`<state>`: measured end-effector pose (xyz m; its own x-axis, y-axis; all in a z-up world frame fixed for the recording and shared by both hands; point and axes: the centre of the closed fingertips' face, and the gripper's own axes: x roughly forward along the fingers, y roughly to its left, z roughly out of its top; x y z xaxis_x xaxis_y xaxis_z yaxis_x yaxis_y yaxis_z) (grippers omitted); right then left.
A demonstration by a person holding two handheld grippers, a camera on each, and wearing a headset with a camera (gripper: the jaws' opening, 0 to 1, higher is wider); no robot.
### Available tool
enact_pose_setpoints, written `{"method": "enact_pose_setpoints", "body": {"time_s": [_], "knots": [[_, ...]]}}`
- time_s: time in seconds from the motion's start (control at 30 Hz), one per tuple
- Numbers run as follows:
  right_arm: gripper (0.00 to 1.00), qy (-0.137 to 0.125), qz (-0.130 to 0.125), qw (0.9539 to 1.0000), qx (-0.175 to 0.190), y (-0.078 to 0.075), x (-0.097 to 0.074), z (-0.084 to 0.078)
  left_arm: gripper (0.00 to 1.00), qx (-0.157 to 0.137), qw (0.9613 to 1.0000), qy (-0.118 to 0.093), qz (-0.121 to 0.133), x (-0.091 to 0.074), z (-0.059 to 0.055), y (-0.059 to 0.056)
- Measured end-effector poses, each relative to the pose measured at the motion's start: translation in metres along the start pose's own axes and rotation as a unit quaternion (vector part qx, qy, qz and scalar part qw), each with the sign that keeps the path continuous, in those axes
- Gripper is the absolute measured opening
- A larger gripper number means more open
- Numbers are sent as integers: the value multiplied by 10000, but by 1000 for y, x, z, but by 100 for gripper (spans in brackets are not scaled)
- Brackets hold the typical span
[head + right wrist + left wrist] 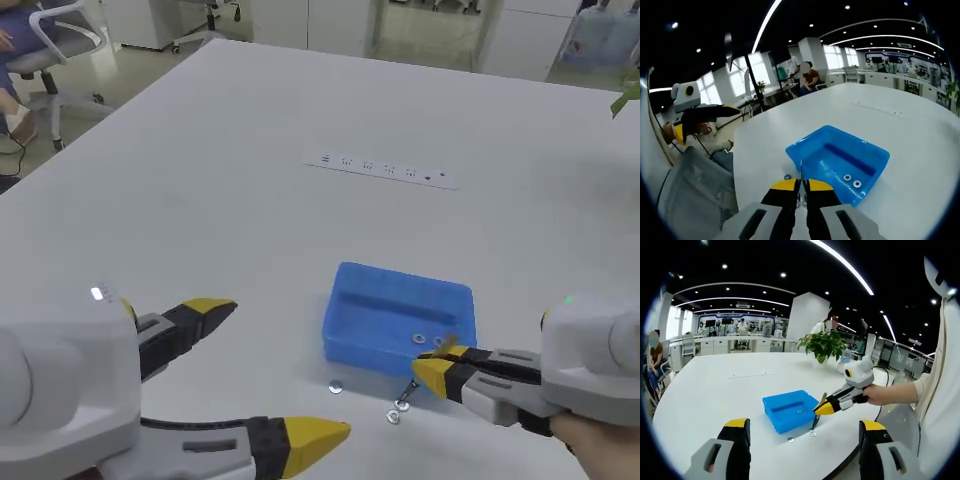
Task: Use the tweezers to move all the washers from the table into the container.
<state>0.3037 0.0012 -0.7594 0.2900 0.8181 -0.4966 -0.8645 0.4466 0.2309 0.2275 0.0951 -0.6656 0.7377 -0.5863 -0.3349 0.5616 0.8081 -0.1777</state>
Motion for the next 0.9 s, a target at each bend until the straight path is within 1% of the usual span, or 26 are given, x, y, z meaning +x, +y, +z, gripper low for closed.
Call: {"method": "enact_pose_setpoints", "body": {"time_s": [0.23, 0.33, 0.4, 0.57, 0.63, 0.7, 0.8, 0.9], "knots": [[2, 23, -94, 9999, -39, -3, 2, -1, 91, 3, 10000, 20, -13, 0, -1, 0], [3, 41, -89, 9999, -77, -1, 4, -1, 91, 5, 10000, 21, -15, 1, -1, 0], [3, 85, -86, 9998, -161, 1, 5, -2, 91, 11, 10000, 15, -11, 1, 0, 0], [3, 77, -146, 9994, -311, 4, 7, -1, 91, 7, 10000, 17, -8, 0, -1, 1], [3, 109, -139, 9987, -483, 7, 8, -1, 91, 3, 10000, 23, -3, 0, -1, 1], [3, 168, -204, 9960, -854, 10, 8, -1, 91, 0, 10000, 20, -3, 0, -1, 1], [3, 234, -335, 9914, -1241, 11, 8, -1, 91, 10, 10000, 15, -5, 0, 0, 1], [3, 210, -356, 9921, -1184, 9, 7, 0, 91, 8, 10000, 6, -10, 0, 0, 1]]}}
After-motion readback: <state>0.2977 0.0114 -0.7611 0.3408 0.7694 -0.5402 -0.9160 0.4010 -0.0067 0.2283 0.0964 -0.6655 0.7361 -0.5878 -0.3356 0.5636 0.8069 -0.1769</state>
